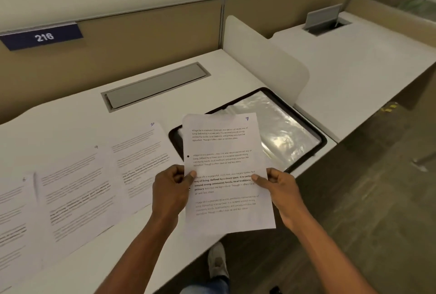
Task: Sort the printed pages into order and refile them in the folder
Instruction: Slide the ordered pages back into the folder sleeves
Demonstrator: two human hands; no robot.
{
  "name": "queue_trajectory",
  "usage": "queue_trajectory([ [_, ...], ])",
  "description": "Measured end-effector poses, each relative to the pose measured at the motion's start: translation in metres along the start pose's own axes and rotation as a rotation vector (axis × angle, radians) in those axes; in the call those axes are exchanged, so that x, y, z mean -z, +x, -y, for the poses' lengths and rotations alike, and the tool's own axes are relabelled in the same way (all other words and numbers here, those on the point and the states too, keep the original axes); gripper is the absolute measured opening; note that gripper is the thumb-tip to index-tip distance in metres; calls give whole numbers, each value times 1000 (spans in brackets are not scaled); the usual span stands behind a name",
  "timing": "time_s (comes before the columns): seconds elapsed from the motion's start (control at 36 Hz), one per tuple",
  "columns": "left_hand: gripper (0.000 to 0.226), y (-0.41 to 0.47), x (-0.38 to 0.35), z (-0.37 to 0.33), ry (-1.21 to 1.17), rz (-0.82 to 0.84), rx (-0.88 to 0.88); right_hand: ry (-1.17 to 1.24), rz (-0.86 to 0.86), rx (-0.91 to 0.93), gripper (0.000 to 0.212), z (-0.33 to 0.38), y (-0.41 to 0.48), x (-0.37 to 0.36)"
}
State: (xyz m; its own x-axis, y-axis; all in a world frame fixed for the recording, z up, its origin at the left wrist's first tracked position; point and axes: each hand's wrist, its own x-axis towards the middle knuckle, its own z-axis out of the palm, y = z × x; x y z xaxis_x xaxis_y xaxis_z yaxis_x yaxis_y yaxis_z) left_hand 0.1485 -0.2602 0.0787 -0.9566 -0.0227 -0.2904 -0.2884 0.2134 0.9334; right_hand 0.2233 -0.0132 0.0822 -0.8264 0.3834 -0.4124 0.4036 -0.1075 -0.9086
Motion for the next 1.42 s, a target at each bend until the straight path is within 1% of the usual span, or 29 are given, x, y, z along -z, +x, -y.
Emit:
queue_trajectory([
  [0.17,6,45,-42,-18,-52,10,60,-45,27,-21,20,36,68,28],
  [0.36,5,89,-74,-37,-49,-32,69,-101,56,0,16,74,140,44],
  [0.47,6,107,-90,-45,-74,-71,93,-123,98,16,18,94,182,50],
  [0.56,6,118,-101,-47,-49,-105,107,-139,149,25,19,108,217,57],
  [0.69,5,133,-124,-51,6,-182,116,-218,308,39,26,129,288,60],
  [0.81,4,139,-150,-53,-7,-258,160,-256,433,41,29,141,335,60],
  [0.94,6,134,-184,-59,-43,-371,230,-320,543,39,31,162,385,60],
  [1.11,9,125,-212,-63,45,-482,286,-419,690,76,37,181,431,51],
  [1.19,9,122,-222,-69,66,-508,296,-536,792,118,31,191,447,42],
  [1.28,9,121,-231,-74,76,-524,311,-670,911,160,33,200,463,30],
  [1.42,10,126,-233,-80,101,-495,254,-1012,1081,344,34,219,474,7],
])
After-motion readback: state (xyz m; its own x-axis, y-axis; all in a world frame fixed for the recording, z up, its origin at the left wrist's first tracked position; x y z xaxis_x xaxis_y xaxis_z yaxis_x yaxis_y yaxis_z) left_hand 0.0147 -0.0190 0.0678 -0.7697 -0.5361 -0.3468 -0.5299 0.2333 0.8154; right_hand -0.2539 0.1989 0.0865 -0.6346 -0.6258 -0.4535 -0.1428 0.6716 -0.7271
